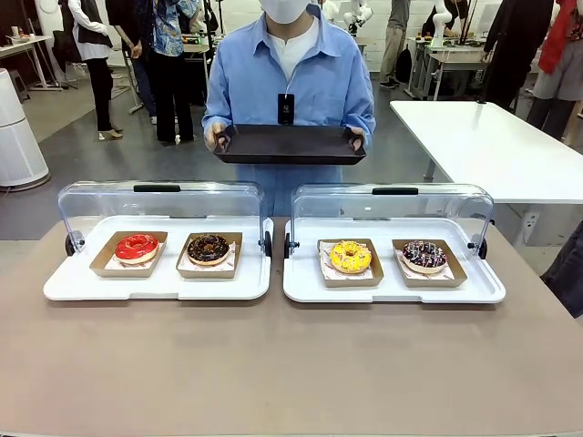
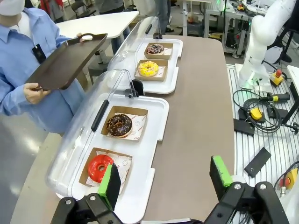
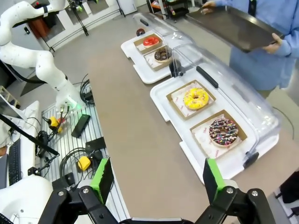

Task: Provide the desired donut to the person.
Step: Pick up and lift the Paper togo box containing the Donut pointed at by the person.

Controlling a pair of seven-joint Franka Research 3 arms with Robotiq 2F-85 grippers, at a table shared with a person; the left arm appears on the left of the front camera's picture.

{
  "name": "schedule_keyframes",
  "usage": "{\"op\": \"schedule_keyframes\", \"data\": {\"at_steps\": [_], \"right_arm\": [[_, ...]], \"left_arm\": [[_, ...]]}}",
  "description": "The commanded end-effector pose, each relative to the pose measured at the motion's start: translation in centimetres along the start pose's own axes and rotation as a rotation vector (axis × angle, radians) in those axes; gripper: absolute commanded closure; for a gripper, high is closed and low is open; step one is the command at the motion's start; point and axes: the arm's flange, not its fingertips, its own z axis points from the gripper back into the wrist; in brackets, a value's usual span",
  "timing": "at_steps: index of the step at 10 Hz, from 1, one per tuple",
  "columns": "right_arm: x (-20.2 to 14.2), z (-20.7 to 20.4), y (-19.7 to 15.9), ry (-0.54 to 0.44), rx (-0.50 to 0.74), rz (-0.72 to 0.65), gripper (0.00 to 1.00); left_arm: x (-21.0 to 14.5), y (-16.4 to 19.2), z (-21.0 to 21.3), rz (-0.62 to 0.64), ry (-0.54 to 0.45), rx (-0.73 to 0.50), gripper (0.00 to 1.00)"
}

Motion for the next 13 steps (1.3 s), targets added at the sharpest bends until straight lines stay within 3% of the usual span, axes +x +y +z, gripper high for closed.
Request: {"op": "schedule_keyframes", "data": {"at_steps": [1, 13], "right_arm": [[0.01, 0.02, 0.02, -0.004, 0.003, -0.002, 0.00], [0.01, 0.02, 0.02, -0.004, 0.003, -0.002, 0.00]], "left_arm": [[-0.23, 0.04, 0.08, 0.005, -0.012, -0.001, 0.00], [-0.23, 0.04, 0.08, 0.005, -0.012, -0.001, 0.00]]}}
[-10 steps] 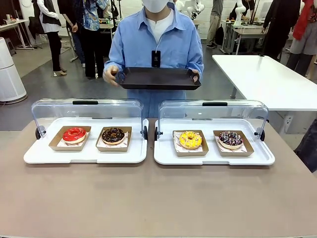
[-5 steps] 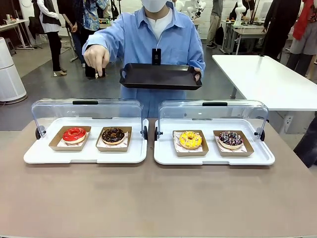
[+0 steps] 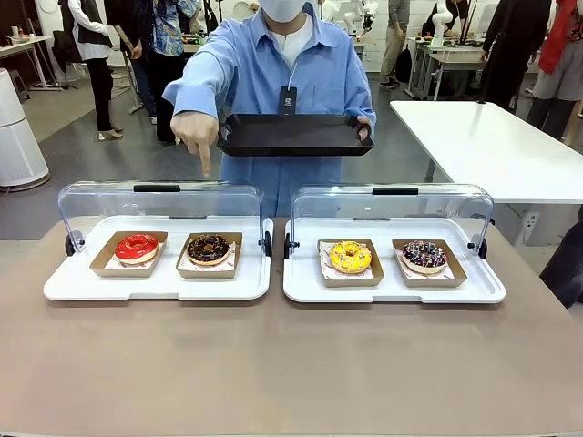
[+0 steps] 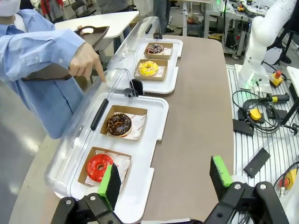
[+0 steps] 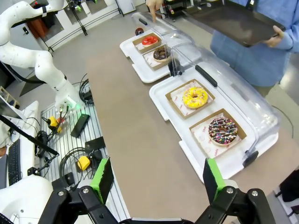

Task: Provide the desired donut to the person.
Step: Pick up and lift the Paper togo box containing the Donut pointed at by the person.

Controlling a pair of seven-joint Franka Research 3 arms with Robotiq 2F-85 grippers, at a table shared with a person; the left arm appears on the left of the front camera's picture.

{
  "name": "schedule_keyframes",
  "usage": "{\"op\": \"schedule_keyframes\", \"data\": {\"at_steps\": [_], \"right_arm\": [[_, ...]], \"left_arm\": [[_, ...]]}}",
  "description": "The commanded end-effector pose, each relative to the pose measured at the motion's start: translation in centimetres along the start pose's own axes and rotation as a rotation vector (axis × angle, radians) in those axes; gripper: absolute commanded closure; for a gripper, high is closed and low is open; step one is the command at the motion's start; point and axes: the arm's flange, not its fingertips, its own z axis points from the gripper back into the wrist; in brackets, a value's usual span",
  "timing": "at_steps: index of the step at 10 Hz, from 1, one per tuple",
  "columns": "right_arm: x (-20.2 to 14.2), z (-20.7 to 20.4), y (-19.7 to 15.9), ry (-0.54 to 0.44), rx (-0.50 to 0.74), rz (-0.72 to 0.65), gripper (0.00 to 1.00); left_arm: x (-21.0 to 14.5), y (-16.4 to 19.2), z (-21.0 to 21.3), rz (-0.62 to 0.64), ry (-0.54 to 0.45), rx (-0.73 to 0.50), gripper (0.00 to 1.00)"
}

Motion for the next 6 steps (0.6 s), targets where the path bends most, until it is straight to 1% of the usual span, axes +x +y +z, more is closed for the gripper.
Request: {"op": "schedule_keyframes", "data": {"at_steps": [1, 6], "right_arm": [[0.02, -0.01, 0.01, -0.008, 0.007, 0.002, 0.00], [0.02, -0.01, 0.01, -0.008, 0.007, 0.002, 0.00]], "left_arm": [[0.00, 0.00, 0.04, -0.002, -0.010, 0.001, 0.00], [0.00, 0.00, 0.04, -0.002, -0.010, 0.001, 0.00]]}}
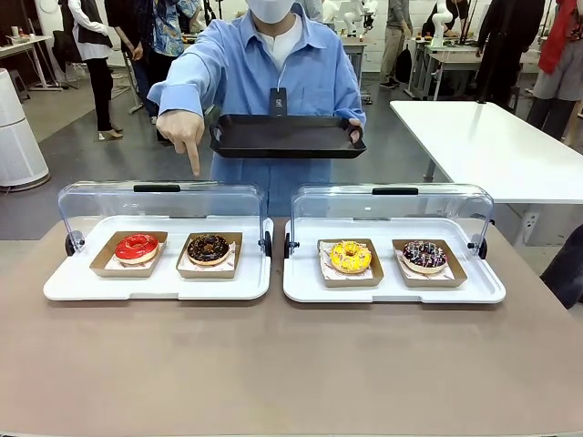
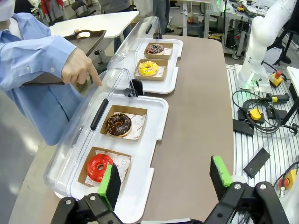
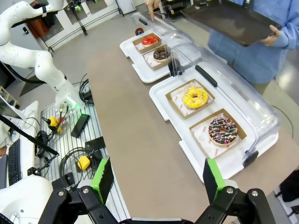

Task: Provide the desired donut to the person.
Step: Pick up and lift the Paper togo box containing the Donut pointed at by the person.

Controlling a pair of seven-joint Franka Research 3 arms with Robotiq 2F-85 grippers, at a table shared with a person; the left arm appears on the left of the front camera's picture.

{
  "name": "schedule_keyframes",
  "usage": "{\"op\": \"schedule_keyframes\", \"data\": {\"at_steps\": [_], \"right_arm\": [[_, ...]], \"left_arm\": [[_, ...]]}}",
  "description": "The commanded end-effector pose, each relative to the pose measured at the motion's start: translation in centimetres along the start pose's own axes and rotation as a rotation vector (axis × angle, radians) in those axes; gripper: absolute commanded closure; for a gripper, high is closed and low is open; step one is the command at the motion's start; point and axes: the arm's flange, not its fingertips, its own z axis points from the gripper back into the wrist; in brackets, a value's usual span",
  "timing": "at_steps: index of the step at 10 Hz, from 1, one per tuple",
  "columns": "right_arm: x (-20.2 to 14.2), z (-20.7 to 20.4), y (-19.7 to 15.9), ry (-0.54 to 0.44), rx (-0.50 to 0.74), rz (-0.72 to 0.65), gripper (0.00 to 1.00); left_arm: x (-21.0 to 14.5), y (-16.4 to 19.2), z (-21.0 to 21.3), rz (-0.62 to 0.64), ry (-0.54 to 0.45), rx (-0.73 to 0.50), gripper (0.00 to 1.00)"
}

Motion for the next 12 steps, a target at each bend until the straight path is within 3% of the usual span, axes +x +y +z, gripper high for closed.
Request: {"op": "schedule_keyframes", "data": {"at_steps": [1, 12], "right_arm": [[0.02, -0.01, 0.01, -0.008, 0.008, 0.002, 0.00], [0.02, -0.01, 0.01, -0.008, 0.008, 0.002, 0.00]], "left_arm": [[0.02, 0.02, 0.02, -0.003, -0.009, 0.001, 0.00], [0.02, 0.02, 0.02, -0.003, -0.009, 0.001, 0.00]]}}
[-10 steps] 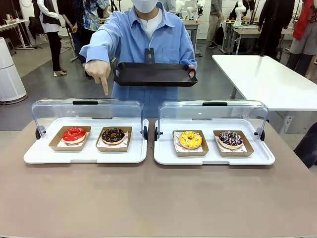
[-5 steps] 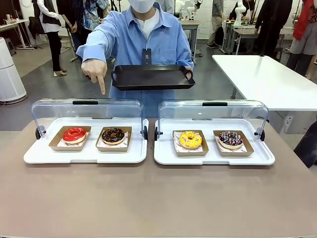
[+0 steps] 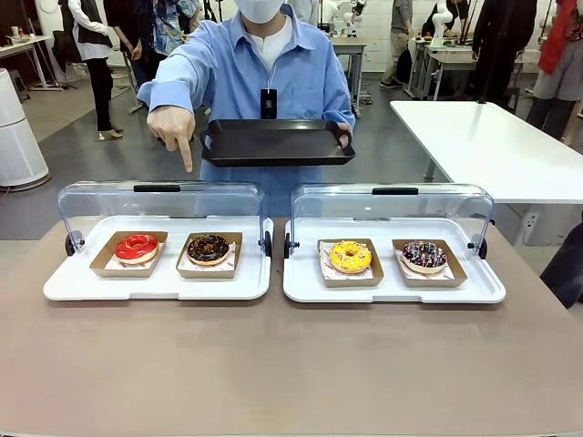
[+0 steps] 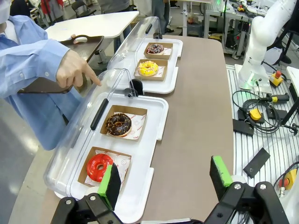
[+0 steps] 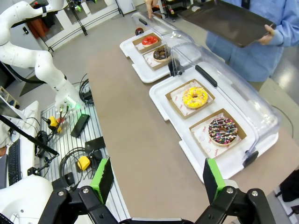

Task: Provide the desired donut to the person.
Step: Pick up and lift the Paper togo box containing the Donut pointed at by the person.

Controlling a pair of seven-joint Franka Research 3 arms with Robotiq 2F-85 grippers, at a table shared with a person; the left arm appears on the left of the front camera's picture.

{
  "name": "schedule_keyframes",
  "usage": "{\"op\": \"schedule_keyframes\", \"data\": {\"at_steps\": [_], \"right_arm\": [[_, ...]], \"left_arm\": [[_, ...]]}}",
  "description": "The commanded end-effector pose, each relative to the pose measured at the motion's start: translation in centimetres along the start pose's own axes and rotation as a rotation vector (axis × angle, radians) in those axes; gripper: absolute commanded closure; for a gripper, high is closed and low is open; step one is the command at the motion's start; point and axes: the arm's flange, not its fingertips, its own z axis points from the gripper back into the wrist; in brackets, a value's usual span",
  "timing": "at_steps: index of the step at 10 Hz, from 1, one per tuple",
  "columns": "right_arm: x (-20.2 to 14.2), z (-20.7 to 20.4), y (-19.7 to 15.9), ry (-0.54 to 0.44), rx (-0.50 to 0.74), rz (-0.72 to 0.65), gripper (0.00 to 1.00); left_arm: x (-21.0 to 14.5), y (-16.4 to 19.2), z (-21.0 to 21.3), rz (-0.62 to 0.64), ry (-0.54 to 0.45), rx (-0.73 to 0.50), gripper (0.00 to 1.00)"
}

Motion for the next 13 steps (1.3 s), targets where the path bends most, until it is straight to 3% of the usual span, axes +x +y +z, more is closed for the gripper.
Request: {"op": "schedule_keyframes", "data": {"at_steps": [1, 4, 6, 7, 10, 13], "right_arm": [[0.0, 0.0, 0.0, -0.008, 0.008, 0.002, 0.00], [0.0, 0.0, 0.0, -0.008, 0.008, 0.002, 0.00], [0.0, 0.0, 0.0, -0.008, 0.008, 0.002, 0.00], [0.0, 0.0, 0.0, -0.008, 0.008, 0.002, 0.00], [0.0, 0.0, 0.0, -0.008, 0.008, 0.002, 0.00], [0.0, 0.0, 0.0, -0.008, 0.008, 0.002, 0.00]], "left_arm": [[0.0, 0.0, 0.0, 0.000, 0.000, 0.000, 0.00], [6.2, -1.2, -5.8, -0.144, 0.414, 0.043, 0.00], [8.5, -2.0, -13.8, -0.262, 0.735, 0.040, 0.00], [8.6, -2.6, -17.8, -0.321, 0.848, 0.046, 0.00], [6.7, -4.7, -28.8, -0.397, 0.999, -0.044, 0.00], [5.4, -3.3, -34.4, -0.438, 1.005, -0.101, 0.00]]}}
